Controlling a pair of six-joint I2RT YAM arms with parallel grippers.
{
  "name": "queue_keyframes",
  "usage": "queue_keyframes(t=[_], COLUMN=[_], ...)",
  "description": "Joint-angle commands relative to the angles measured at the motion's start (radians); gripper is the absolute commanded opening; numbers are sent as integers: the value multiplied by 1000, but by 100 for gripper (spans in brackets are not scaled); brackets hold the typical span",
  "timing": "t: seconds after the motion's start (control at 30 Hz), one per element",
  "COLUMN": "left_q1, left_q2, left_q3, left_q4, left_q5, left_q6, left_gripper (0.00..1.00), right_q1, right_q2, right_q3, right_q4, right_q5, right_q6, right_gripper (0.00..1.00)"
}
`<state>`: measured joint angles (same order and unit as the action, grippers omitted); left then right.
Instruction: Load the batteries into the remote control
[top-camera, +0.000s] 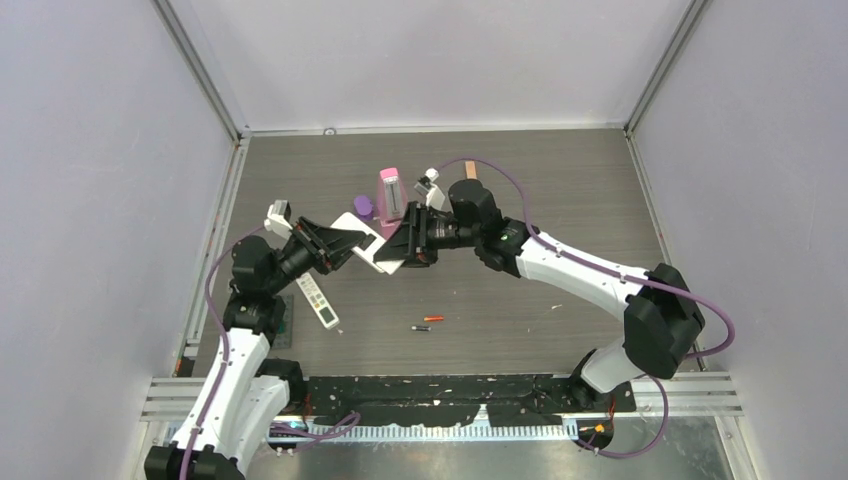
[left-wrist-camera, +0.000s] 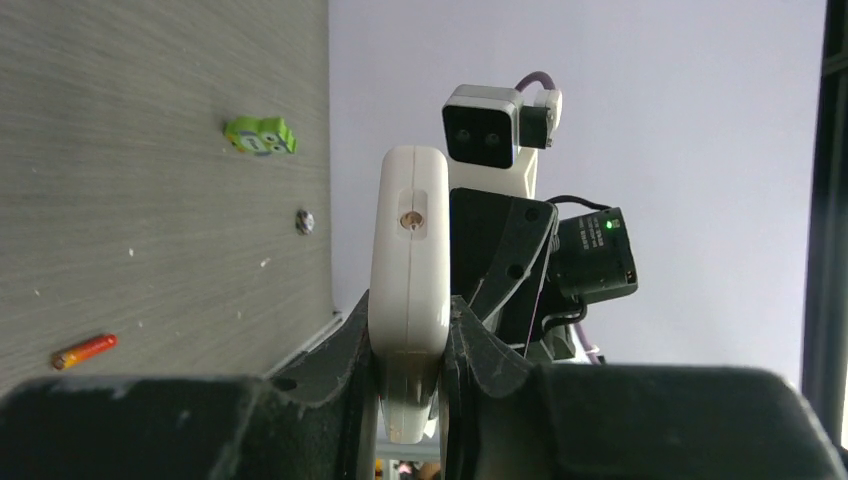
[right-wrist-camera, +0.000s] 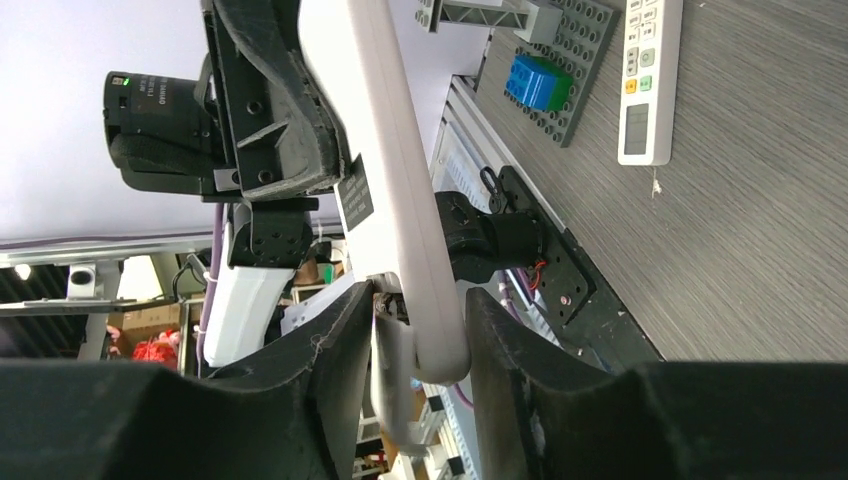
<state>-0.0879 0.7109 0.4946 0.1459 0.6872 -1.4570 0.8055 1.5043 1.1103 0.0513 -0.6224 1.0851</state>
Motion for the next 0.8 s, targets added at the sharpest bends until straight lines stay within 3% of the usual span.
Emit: queue_keyframes(t=[0.0, 0.4, 0.77], left_q1=[-28, -27, -27], left_q2=[-27, -68, -92], left_q3=[-35, -108, -171], left_q4=[147, 132, 156], left_q5=[115, 9, -72], left_q6=[-178, -223, -248], left_gripper=[0, 0, 0], right_q1=[14, 14, 6], right_q2=[21, -54, -106], right_q3=[-33, -80, -91], right_q4=[80, 92, 56], right_q5=[79, 153, 216], right_q6=[59, 137, 161], right_gripper=[46, 56, 58])
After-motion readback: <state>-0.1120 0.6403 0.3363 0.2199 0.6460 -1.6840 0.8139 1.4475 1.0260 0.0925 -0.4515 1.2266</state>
